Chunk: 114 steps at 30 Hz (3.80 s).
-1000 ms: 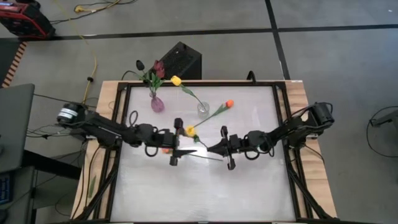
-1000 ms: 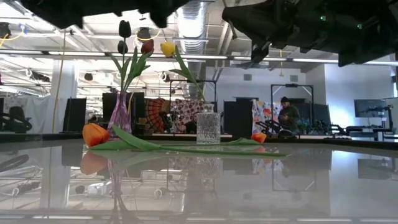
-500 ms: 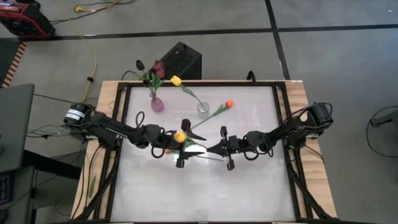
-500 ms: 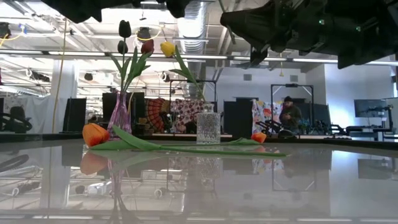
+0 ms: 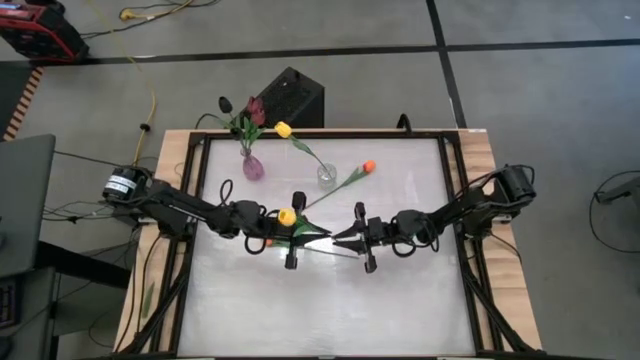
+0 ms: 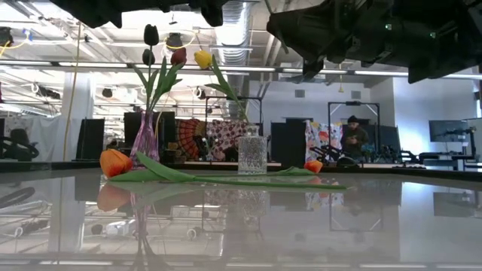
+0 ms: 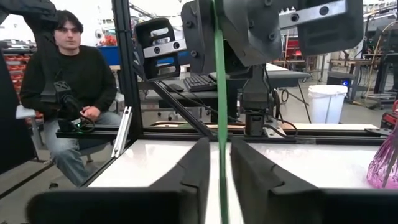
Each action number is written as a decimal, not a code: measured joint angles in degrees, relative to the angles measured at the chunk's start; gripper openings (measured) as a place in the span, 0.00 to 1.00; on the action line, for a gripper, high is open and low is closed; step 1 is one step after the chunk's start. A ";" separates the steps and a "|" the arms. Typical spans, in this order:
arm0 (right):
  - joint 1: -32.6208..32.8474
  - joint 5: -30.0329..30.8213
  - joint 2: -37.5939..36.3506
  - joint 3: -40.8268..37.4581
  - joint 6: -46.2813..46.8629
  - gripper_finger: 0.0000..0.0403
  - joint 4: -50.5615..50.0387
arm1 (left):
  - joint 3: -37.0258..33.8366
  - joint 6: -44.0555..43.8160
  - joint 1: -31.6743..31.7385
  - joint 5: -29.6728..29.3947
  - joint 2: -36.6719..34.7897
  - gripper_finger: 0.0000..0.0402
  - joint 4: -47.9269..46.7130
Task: Sort flowers into vase by color
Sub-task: Put the yellow flower into the transparent vase, then put the bottom orange flower into the transparent vase
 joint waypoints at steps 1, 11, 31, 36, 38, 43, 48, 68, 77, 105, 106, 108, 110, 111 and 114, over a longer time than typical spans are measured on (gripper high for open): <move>0.00 -0.02 0.00 0.00 0.00 0.25 0.00 | 0.00 -0.58 0.01 0.00 -0.01 0.00 -0.23; -0.41 -0.09 -6.88 0.01 -2.89 0.61 -2.97 | 4.09 -8.86 0.11 -5.46 -8.98 0.00 -27.85; -4.13 -1.54 -9.49 17.66 -2.71 0.55 -34.92 | 12.35 -15.98 1.59 -5.90 -5.60 0.00 -46.24; -4.50 -1.01 -9.49 17.66 -2.59 0.29 -35.00 | 12.35 -15.17 1.60 -5.91 -5.60 0.00 -45.23; -4.84 -1.06 -9.49 17.66 -2.49 0.15 -35.48 | 12.35 -14.28 1.39 -5.95 -5.62 0.02 -44.92; -4.95 -1.49 -9.51 17.68 -3.85 0.05 -36.55 | 12.33 -12.68 1.08 -6.31 -5.69 0.14 -44.82; -7.58 -1.46 -13.53 17.66 -3.96 0.05 -44.09 | 12.31 -10.99 1.49 -7.35 -8.63 0.25 -54.55; -34.88 -5.92 -10.98 11.90 1.29 0.05 -27.12 | -18.40 -20.57 1.14 -13.92 -28.86 0.24 -33.57; -37.09 -7.45 -6.21 12.44 3.70 0.05 -25.10 | -21.22 -21.79 1.16 -14.85 -31.08 0.24 -32.84; -32.00 -12.85 -18.29 18.45 6.06 0.63 -82.13 | -21.20 -24.92 1.05 -8.29 -31.04 0.24 -32.78; -30.38 -14.03 -18.50 18.45 7.17 0.63 -83.67 | -21.19 -24.92 0.85 -7.12 -31.04 0.24 -32.99; -26.03 -14.83 -17.96 18.45 9.47 0.62 -84.69 | -21.16 -24.76 0.19 -5.34 -31.04 0.24 -34.54; -20.97 -14.68 -16.39 18.45 11.15 0.60 -83.67 | -21.16 -24.26 -0.83 -4.73 -30.99 0.24 -36.51; -18.33 -14.27 -15.17 18.45 11.60 0.60 -82.30 | -21.16 -24.22 -1.46 -4.93 -30.97 0.24 -37.26; -11.05 -10.96 -11.13 18.44 12.17 0.57 -76.76 | -21.53 -24.11 -3.51 -8.29 -30.97 0.24 -38.48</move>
